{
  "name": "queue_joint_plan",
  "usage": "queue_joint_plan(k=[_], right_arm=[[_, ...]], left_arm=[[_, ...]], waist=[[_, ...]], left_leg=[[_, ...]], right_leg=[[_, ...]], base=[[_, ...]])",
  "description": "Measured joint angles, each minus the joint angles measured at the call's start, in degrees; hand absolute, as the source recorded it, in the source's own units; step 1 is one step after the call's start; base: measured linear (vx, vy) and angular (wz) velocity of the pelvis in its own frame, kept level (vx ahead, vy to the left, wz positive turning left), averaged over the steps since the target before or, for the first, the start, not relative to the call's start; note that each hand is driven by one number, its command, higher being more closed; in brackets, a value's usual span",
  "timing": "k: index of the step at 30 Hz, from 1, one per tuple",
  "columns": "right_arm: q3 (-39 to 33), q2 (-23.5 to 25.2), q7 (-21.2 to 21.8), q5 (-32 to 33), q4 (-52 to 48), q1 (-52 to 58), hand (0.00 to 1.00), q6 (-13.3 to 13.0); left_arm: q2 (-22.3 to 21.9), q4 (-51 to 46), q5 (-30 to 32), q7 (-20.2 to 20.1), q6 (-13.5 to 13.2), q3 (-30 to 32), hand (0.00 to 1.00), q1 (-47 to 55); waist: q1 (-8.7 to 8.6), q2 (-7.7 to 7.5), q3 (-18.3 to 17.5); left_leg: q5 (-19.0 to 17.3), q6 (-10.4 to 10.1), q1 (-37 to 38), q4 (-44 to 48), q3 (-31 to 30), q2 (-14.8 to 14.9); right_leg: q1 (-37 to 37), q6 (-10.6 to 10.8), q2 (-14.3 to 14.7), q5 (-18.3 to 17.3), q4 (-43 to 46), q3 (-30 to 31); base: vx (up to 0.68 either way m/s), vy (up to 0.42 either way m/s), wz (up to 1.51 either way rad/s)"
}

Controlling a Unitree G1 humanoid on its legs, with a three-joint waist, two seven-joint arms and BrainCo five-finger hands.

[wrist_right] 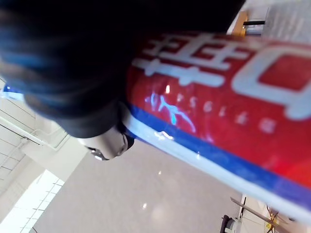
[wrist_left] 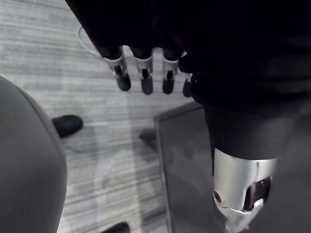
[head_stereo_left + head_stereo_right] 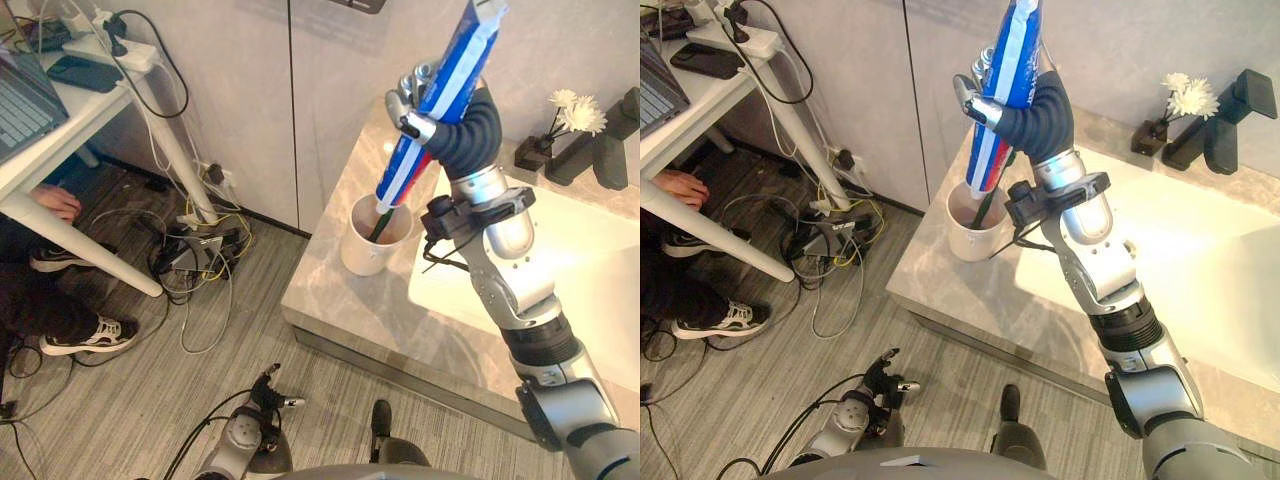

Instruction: Organize washtable

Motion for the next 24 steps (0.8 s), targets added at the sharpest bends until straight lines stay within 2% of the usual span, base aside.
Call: queue_joint_plan(k=[11,24], right_arm=[[3.82,-0.03,0.15,0.01,-3.44,-0.14,1.00,-0.06],[3.88,-0.07,0.26,0.01,-3.03,-0.11,1.00,0.26]], left_arm=[[0.00,0.03,0.00,0.07,0.13,0.00,0.00,-0.02],[0.01,0.02,0.01,-0.03,0.14,-0.02,0.00,-0.03]], waist=[[0.02,0.03,0.02],[0.00,0.02,0.02]], left_leg=[[0.01,0.00,-0.19,0.00,0.13,0.01],[0.01,0.00,-0.47,-0.02,0.13,0.01]], right_leg=[[-0.25,-0.04,0.01,0.03,-0.05,0.07],[-0.52,-0.05,0.01,0.03,-0.06,0.06]], base=[[0.00,0.000,0.00],[0.00,0.000,0.00]])
